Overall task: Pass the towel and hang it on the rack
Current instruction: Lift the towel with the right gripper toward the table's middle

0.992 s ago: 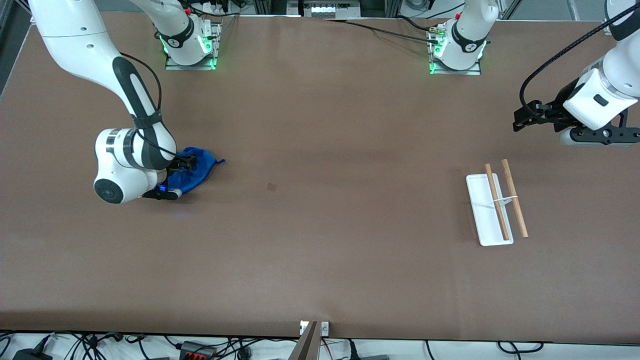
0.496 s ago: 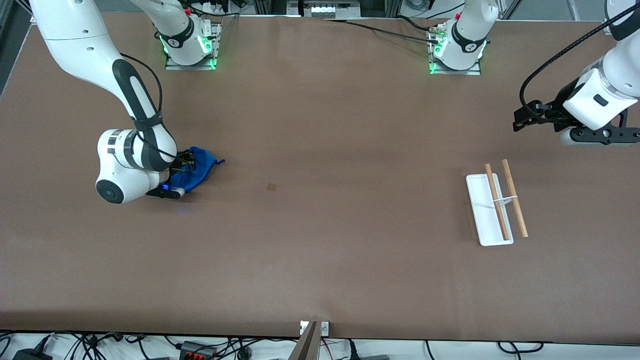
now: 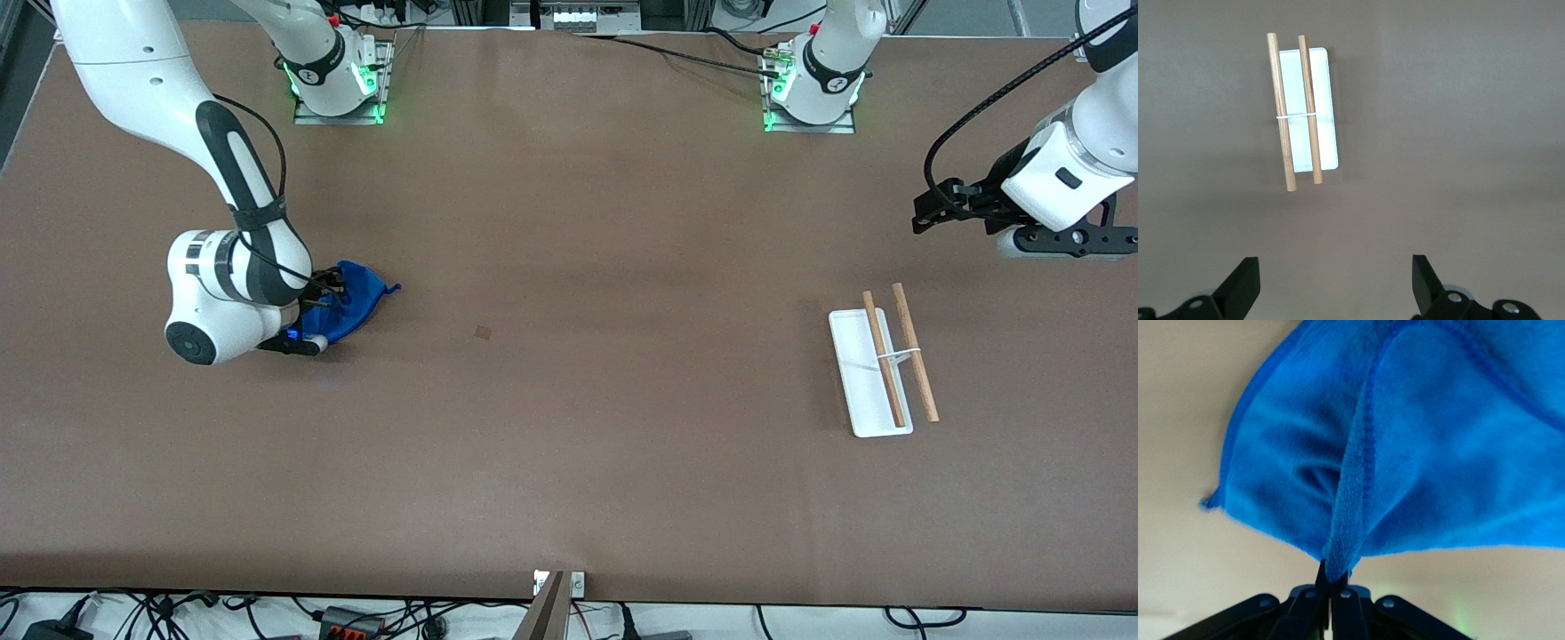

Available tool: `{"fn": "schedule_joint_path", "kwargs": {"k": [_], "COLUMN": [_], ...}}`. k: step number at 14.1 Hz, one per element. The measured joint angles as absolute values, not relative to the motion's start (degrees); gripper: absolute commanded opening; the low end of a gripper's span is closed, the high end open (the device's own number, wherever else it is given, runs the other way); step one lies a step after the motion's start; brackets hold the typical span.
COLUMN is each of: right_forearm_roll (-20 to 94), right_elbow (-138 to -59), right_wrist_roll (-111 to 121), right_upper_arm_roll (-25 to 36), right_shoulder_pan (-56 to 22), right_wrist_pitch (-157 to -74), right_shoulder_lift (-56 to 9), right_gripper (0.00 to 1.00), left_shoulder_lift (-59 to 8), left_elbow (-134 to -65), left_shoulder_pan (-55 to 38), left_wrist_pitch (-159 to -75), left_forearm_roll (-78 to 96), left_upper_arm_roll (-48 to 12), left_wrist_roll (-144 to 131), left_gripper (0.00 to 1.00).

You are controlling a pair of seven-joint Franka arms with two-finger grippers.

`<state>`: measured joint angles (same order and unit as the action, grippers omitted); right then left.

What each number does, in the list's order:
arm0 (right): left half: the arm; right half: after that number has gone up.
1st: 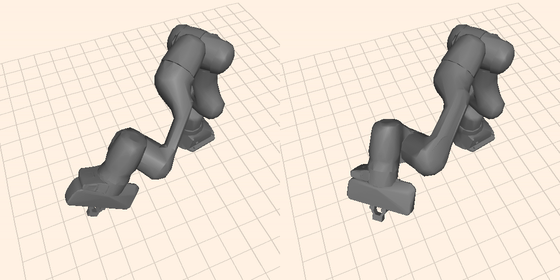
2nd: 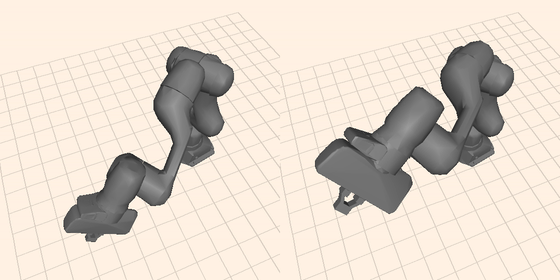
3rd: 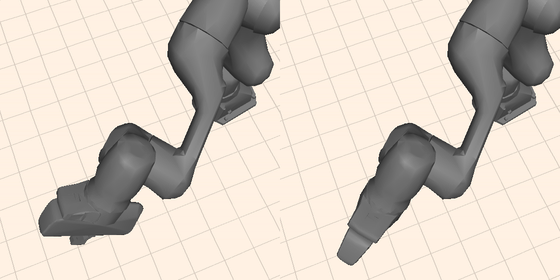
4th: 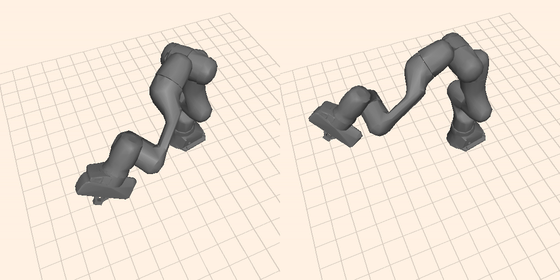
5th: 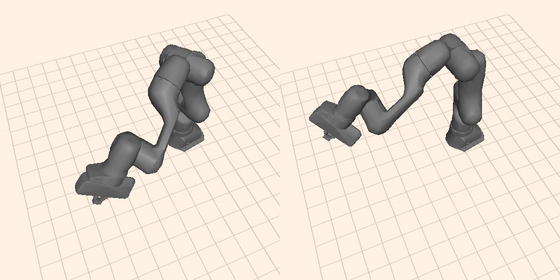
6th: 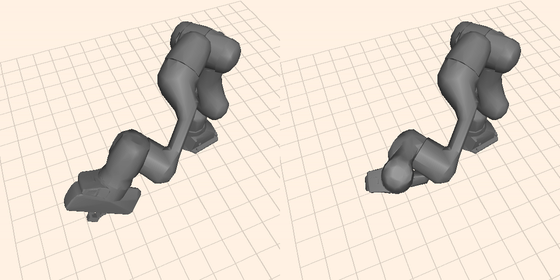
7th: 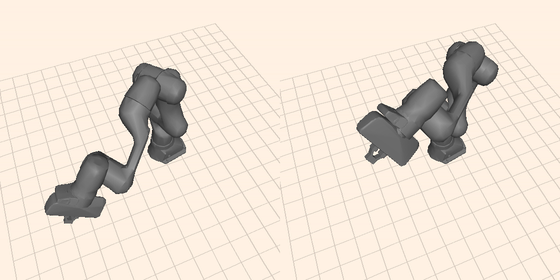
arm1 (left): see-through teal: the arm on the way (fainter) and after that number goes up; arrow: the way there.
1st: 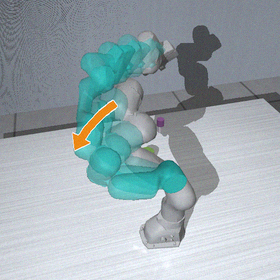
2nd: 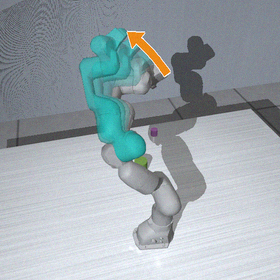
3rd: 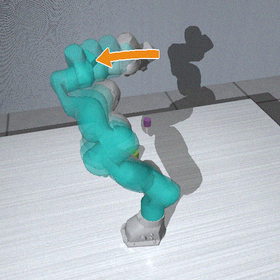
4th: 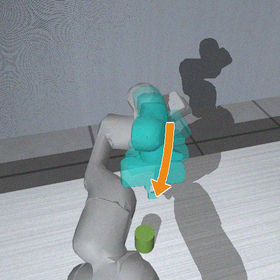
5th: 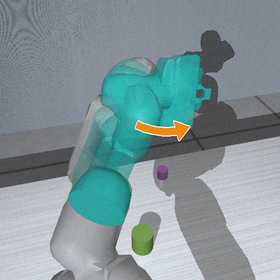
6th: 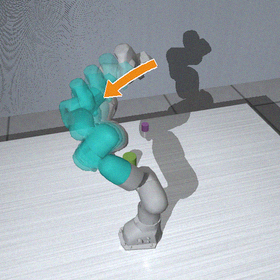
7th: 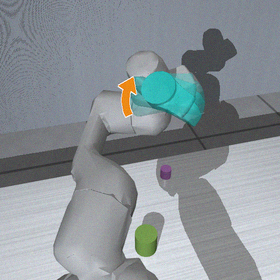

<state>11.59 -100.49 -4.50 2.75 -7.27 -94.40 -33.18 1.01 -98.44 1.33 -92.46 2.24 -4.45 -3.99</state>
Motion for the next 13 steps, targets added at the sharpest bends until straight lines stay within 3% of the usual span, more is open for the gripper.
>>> {"fn": "schedule_joint_path", "kwargs": {"k": [3,6,9,13], "right_forearm_roll": [12.0,12.7,15.0,18.8], "right_elbow": [-86.1,-73.7,-66.4,-62.0], "right_wrist_roll": [-4.4,-5.0,-8.9,-16.1], "right_upper_arm_roll": [2.1,1.3,0.9,-1.0], "right_shoulder_pan": [-9.0,-15.3,-23.1,-28.1], "right_wrist_pitch": [-80.0,-75.6,-78.4,-89.6], "right_shoulder_lift": [-31.5,-30.1,-30.3,-30.5], "right_gripper": [0.0,0.0,0.0,0.0], "left_shoulder_lift": [1.0,1.0,0.8,-1.4], "left_elbow": [-98.4,-98.4,-98.4,-96.2], "left_shoulder_pan": [1.3,1.5,2.2,2.9], "left_wrist_pitch": [-92.5,-92.3,-92.1,-90.8], "left_forearm_roll": [2.2,2.2,4.0,4.6], "left_upper_arm_roll": [-4.4,-4.4,-4.2,-4.2], "left_wrist_roll": [-4.0,-4.0,-4.1,-4.0], "left_gripper": [1.0,1.0,1.0,1.0]}}
